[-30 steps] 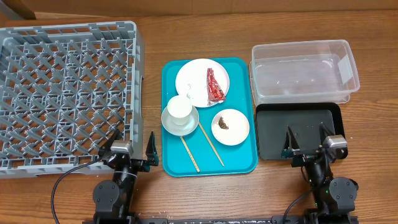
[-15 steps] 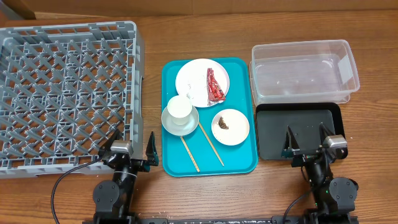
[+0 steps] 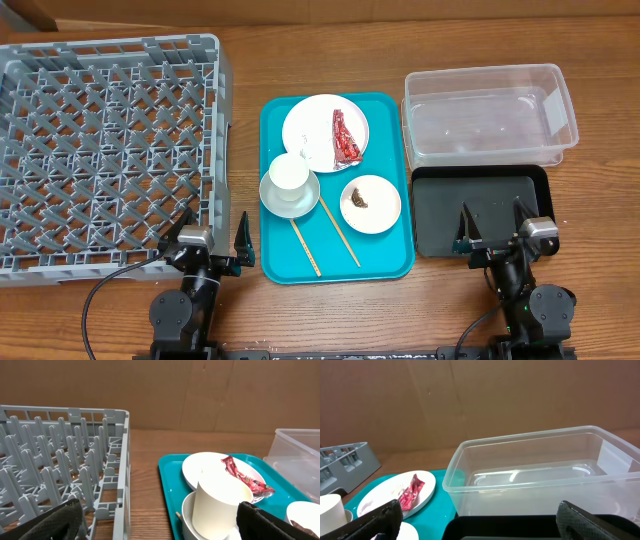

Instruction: Sort waste into correct bins and load items into the dishwasher

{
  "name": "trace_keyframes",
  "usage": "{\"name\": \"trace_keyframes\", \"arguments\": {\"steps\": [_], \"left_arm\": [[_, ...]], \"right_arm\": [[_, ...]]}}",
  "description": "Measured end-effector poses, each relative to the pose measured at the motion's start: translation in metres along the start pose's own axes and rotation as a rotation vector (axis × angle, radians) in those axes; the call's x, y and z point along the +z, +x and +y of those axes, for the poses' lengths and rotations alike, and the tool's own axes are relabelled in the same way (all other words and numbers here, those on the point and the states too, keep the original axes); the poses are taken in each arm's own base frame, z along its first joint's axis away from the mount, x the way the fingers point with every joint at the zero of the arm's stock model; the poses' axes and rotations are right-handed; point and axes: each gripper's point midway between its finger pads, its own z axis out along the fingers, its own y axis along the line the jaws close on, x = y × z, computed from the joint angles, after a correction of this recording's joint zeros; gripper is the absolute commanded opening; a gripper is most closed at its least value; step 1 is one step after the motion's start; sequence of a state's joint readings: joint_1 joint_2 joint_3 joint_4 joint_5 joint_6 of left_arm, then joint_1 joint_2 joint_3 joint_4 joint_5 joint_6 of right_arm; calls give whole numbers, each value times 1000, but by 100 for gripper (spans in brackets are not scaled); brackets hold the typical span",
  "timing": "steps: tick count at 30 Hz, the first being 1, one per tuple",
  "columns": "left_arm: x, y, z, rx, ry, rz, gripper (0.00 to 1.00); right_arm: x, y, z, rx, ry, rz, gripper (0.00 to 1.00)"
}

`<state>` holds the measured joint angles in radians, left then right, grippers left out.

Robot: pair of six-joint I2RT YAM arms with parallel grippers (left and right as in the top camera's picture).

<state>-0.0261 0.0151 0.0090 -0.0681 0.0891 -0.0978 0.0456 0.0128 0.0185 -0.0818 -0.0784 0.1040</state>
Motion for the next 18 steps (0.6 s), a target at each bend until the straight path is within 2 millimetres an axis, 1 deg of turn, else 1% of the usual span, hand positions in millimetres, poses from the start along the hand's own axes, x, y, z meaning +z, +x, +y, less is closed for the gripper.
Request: {"name": "trace_keyframes", "arguments": {"steps": [12,16,18], "left_arm": [[0,0,0,-15,-1,0,100],[0,1,1,-31,-5,3,100],[0,2,2,-37,-10,11,100]], "right_arm": [[0,0,0,11,0,0,100],[0,0,0,49,0,1,100],[0,4,-1,81,3,15,100]]}}
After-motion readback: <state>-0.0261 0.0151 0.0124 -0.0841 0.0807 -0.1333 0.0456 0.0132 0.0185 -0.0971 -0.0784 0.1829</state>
